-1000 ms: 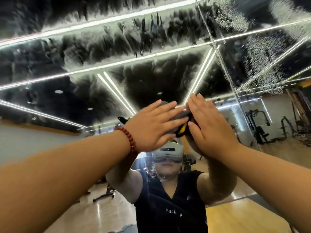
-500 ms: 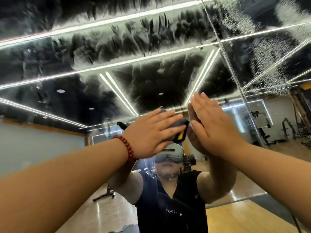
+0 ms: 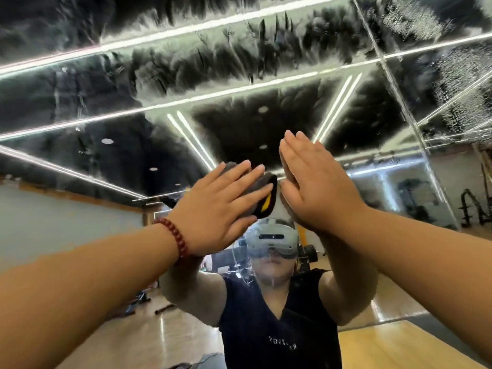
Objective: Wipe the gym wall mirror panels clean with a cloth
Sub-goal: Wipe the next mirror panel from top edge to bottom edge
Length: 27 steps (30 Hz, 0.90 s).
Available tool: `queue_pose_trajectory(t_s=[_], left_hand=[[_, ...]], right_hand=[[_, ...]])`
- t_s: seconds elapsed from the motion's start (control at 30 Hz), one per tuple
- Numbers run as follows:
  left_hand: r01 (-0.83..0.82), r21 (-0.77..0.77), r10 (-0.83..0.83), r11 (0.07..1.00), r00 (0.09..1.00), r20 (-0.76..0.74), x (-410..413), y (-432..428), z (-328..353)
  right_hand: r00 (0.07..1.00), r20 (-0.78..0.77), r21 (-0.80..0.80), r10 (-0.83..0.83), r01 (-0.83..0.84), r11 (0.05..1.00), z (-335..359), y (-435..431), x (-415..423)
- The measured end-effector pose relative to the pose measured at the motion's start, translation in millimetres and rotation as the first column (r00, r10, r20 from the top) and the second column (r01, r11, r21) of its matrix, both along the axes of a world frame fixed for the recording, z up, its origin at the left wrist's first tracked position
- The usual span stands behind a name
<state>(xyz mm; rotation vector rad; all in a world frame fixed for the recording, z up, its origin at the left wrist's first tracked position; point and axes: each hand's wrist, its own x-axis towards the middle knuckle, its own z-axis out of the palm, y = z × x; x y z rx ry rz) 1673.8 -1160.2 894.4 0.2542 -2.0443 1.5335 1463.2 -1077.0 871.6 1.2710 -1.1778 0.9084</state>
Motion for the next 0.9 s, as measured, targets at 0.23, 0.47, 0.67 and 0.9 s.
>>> queue_pose_trajectory(t_s=[0.23,0.47,0.67,0.9], left_hand=[[-0.016,0.173,0.077,0.985,0.934,-0.349,4.3,3.8,74.4],[0.031,-0.029,-0.033,0.999,0.998,-0.051,-0.5,-0.3,4.4],[0.031,-0.057,-0.027,0.998,0.998,0.06,22.1,-13.4,8.6],[0.035,0.179,0.058,0.983,0.871,-0.487,24.2,-7.6,60.2]], right_hand=[[1.0,0.011,0.01,-0.028,0.028,1.0,-0.5,-0.8,1.3],[1.0,0.012,-0.007,-0.016,0.016,1.0,-0.1,-3.0,1.5],[0.999,0.02,0.0,-0.027,0.027,1.0,-1.6,-1.3,3.6],[0.999,0.02,-0.009,-0.035,0.035,0.999,-3.7,-4.4,3.4]])
